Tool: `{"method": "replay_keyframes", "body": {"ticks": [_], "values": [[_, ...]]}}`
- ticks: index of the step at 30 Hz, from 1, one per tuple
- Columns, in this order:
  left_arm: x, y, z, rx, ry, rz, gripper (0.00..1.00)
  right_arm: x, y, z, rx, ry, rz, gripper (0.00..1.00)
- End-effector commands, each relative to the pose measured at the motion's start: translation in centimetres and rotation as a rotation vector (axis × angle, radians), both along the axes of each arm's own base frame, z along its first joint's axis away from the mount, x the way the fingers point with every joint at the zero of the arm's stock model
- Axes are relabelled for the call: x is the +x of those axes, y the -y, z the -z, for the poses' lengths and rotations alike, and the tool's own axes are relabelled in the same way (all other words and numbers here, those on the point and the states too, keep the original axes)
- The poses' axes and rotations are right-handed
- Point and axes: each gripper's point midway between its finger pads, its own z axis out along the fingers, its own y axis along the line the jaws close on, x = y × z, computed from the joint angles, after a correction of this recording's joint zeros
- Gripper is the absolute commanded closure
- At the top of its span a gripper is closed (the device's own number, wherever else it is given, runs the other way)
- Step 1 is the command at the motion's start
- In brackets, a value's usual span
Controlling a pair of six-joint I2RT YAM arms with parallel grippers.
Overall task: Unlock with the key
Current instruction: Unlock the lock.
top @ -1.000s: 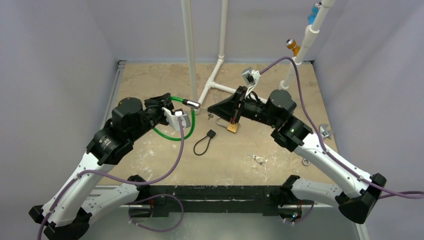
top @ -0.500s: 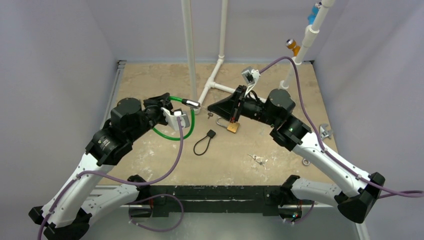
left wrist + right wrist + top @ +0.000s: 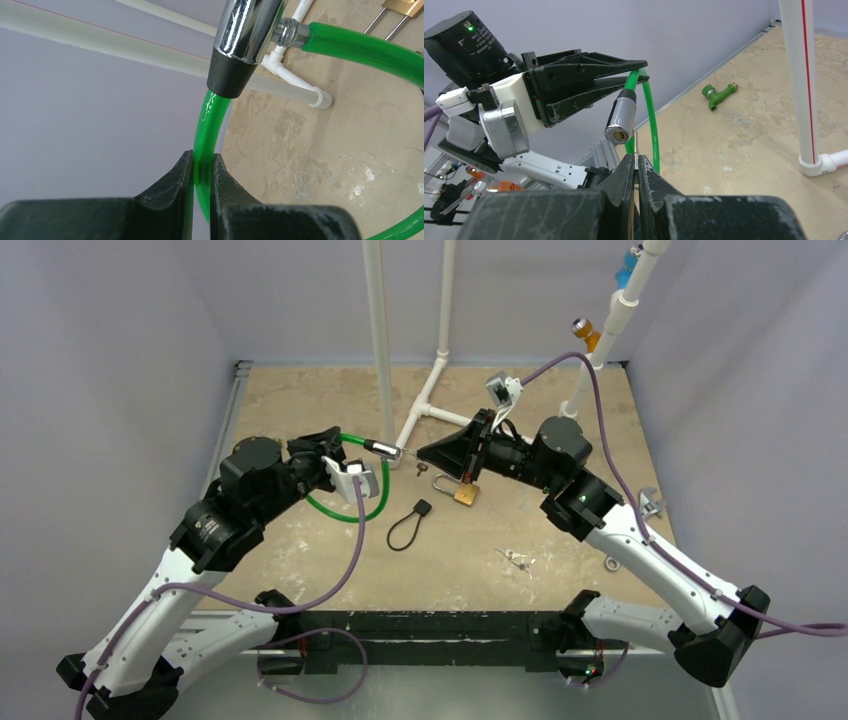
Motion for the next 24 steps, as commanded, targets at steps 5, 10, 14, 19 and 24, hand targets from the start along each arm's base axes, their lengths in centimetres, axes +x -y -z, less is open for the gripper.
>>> {"method": "replay_keyframes", "body": {"ticks": [5, 10, 14, 19, 24], "values": [[0.1, 0.1, -2.5, -0.051, 0.081, 0.005, 1.0, -0.8, 0.2, -1.3, 0.041, 0.035, -0.027, 1.0], [0.1, 0.1, -2.5, -0.05, 0.079, 0.007, 1.0, -1.5, 0.8, -1.6, 0.042, 0.043, -0.031, 1.0], [0.1, 0.2, -2.5, -0.049, 0.078, 0.007, 1.0, -1.6, 0.7, -1.7, 0.048, 0.039, -0.041, 1.0], [0.1, 0.1, -2.7, -0.052, 0.079, 0.007, 1.0, -1.3, 0.2, -1.5, 0.042, 0.036, -0.05, 1.0], [0.0, 0.1, -2.8, -0.051, 0.078, 0.007, 1.0, -1.0, -0.2, -1.2, 0.043, 0.032, -0.057, 1.0]]}}
